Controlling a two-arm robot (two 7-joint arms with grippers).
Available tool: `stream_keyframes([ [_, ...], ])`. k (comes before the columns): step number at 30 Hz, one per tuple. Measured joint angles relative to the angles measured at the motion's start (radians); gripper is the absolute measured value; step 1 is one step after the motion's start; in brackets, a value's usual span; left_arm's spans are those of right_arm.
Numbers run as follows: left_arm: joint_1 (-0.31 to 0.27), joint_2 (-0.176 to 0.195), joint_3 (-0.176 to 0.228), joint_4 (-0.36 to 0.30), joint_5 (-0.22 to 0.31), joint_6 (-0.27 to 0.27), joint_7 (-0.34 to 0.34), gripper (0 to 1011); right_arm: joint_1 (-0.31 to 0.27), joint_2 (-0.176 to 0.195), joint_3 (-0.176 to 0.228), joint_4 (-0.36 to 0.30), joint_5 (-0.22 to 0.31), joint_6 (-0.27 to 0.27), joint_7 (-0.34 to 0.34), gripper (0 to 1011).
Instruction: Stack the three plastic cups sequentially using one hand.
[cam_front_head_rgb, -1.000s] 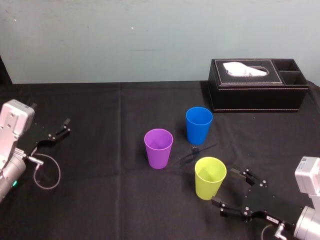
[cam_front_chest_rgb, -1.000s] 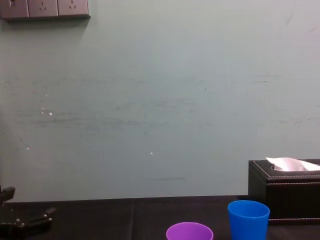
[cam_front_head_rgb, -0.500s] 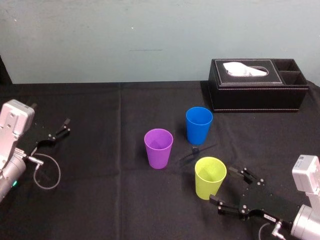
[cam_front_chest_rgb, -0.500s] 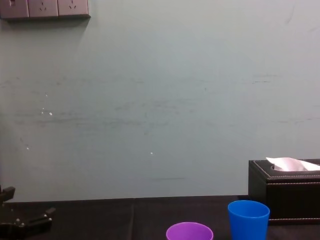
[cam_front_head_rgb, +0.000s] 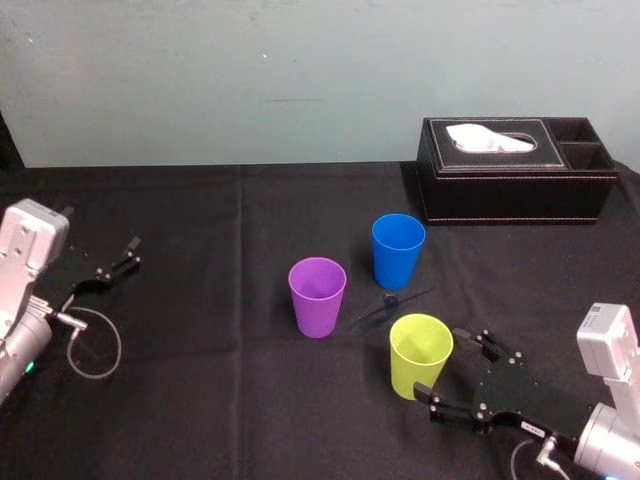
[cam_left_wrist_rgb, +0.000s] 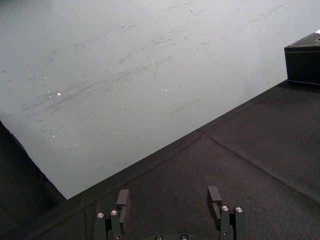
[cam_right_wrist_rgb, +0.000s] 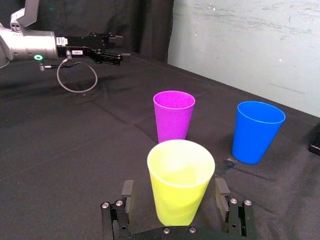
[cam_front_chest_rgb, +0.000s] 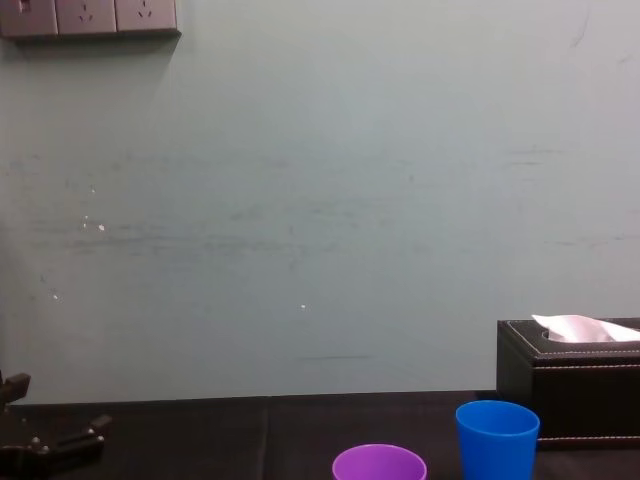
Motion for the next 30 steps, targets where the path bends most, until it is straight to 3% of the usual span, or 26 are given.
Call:
stream_keyframes([
  [30,0.000,0.000,0.000,0.000,0.000,0.000,0.000,1010,0.064,-0.041,-0.043,0.040,-0.025,0.030,-0.019,1003],
])
